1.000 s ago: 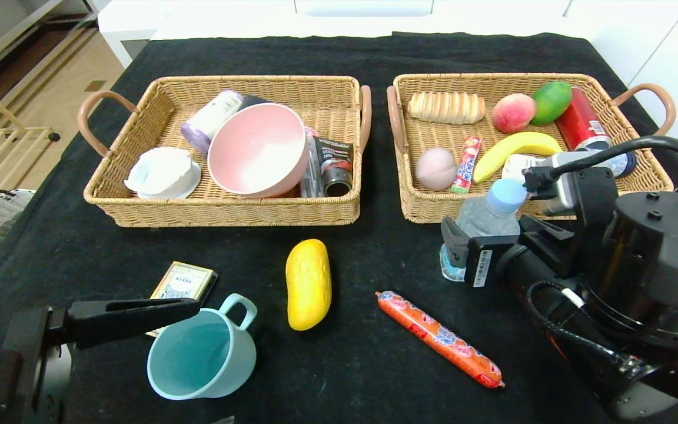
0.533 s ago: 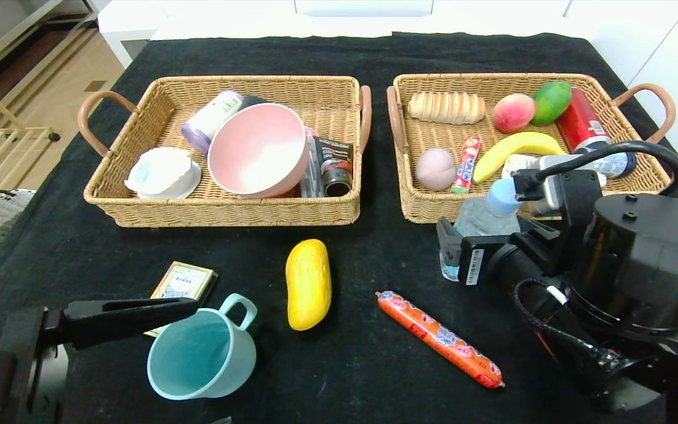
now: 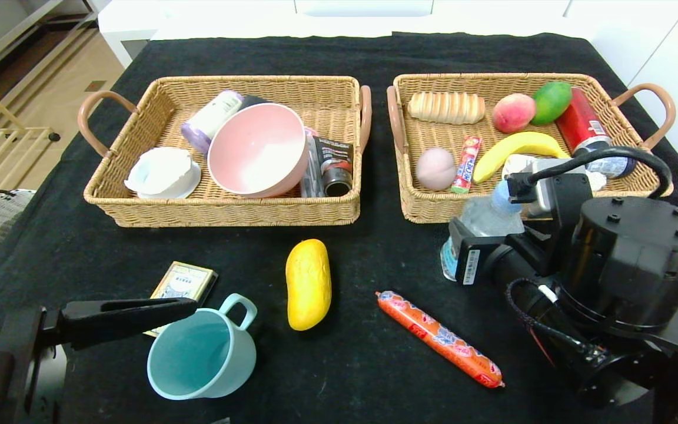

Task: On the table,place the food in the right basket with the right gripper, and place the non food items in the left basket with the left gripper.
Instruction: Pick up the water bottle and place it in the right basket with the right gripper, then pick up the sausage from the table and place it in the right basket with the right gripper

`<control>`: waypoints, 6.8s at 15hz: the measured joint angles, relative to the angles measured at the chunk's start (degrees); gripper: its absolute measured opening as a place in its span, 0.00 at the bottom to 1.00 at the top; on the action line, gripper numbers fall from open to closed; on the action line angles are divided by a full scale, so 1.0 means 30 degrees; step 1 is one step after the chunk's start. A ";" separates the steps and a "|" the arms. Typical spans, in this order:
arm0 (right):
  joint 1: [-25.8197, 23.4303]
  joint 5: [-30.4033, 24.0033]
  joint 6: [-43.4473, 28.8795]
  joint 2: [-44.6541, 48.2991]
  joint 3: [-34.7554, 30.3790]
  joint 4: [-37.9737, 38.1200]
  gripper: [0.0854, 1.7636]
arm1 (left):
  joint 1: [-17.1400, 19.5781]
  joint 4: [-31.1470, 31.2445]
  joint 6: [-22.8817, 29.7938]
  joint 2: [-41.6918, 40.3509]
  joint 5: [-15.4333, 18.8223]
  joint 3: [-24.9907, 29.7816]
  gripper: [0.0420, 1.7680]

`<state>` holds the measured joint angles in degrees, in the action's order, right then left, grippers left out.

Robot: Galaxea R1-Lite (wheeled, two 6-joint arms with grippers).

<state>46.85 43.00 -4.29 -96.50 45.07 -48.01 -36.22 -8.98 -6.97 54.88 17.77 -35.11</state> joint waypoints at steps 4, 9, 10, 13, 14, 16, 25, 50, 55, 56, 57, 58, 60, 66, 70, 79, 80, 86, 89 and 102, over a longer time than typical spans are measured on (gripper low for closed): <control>-0.0016 0.0008 0.0024 -0.0073 -0.0012 0.0008 0.54 | 0.0008 0.0004 -0.0008 0.0000 0.0016 0.0016 0.97; -0.0008 -0.0020 0.0061 -0.0183 -0.0049 -0.0041 0.53 | 0.0000 0.0004 -0.0098 0.0000 0.0016 0.0045 0.97; -0.0008 -0.0020 0.0073 -0.0203 -0.0049 -0.0037 0.53 | 0.0008 0.0004 -0.0098 0.0000 0.0016 0.0045 0.97; 0.0000 -0.0045 0.0175 -0.0183 -0.0085 -0.0049 0.53 | 0.0000 0.0004 -0.0098 -0.0004 0.0016 0.0045 0.97; 0.0000 -0.0085 0.0349 -0.0118 -0.0085 -0.0020 0.53 | 0.0000 0.0000 -0.0098 -0.0004 0.0008 0.0045 0.97; 0.0041 -0.0138 0.0679 0.0183 -0.0106 0.0138 0.53 | 0.0008 0.0004 -0.0098 0.0008 0.0016 0.0045 0.97; 0.0569 -0.0284 0.2438 0.2731 0.1443 0.1504 0.52 | 0.0000 0.0004 -0.0126 0.0228 0.0016 0.0154 0.97; -0.5786 -0.4234 0.2881 -0.3970 1.4637 0.6254 0.52 | 0.0065 -0.1101 -0.0065 0.0126 -0.0008 0.0341 0.97; -0.6680 -0.4588 0.2808 -0.4933 1.5819 0.6567 0.52 | 0.0065 -0.1101 -0.0098 0.0134 -0.0008 0.0366 0.97; -0.6778 -0.4584 0.2788 -0.5051 1.6031 0.6689 0.52 | 0.0065 -0.1101 -0.0098 0.0134 -0.0016 0.0366 0.97; -0.6815 -0.4588 0.2788 -0.5136 1.6148 0.6713 0.52 | 0.0065 -0.1101 -0.0098 0.0134 -0.0008 0.0366 0.97; -0.6835 -0.4584 0.2788 -0.5189 1.6213 0.6717 0.52 | 0.0065 -0.1101 -0.0098 0.0134 -0.0008 0.0366 0.97; -0.6843 -0.4567 0.2771 -0.5238 1.6234 0.6624 0.56 | 0.0065 -0.1109 -0.0098 0.0154 -0.0016 0.0366 0.97; -0.6567 -0.4547 0.2767 -0.4978 1.5746 0.6579 0.78 | 0.0065 -0.1109 -0.0098 0.0171 -0.0016 0.0366 0.97; -0.6303 -0.4584 0.2816 -0.3929 1.3926 0.6668 0.85 | 0.0065 -0.1109 -0.0089 0.0163 -0.0008 0.0366 0.97; -0.3279 -0.6563 0.3157 0.2133 0.8009 1.2597 0.93 | 0.0065 -0.1085 -0.0154 0.0207 -0.0008 0.0414 0.97; -0.2645 -0.6652 0.3291 0.2686 0.7497 1.3028 0.94 | 0.0065 -0.1093 -0.0154 0.0228 0.0008 0.0439 0.97; 0.0146 -0.6701 0.4498 0.3852 0.4584 1.4048 0.95 | 0.0065 -0.1130 -0.0146 0.0154 -0.0028 0.0423 0.97; 0.1463 -0.6697 0.4726 0.3702 0.4088 1.6055 0.96 | 0.0085 -0.1130 -0.0175 0.0069 -0.0203 0.0349 0.97; 0.2454 -0.6636 0.4702 0.1028 0.3763 1.6669 0.96 | 0.0463 -0.1073 -0.0183 -0.0801 -0.0219 -0.0008 0.97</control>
<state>54.21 23.09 9.81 -93.42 56.36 2.00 -34.83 -12.20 -7.52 52.48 17.12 -35.13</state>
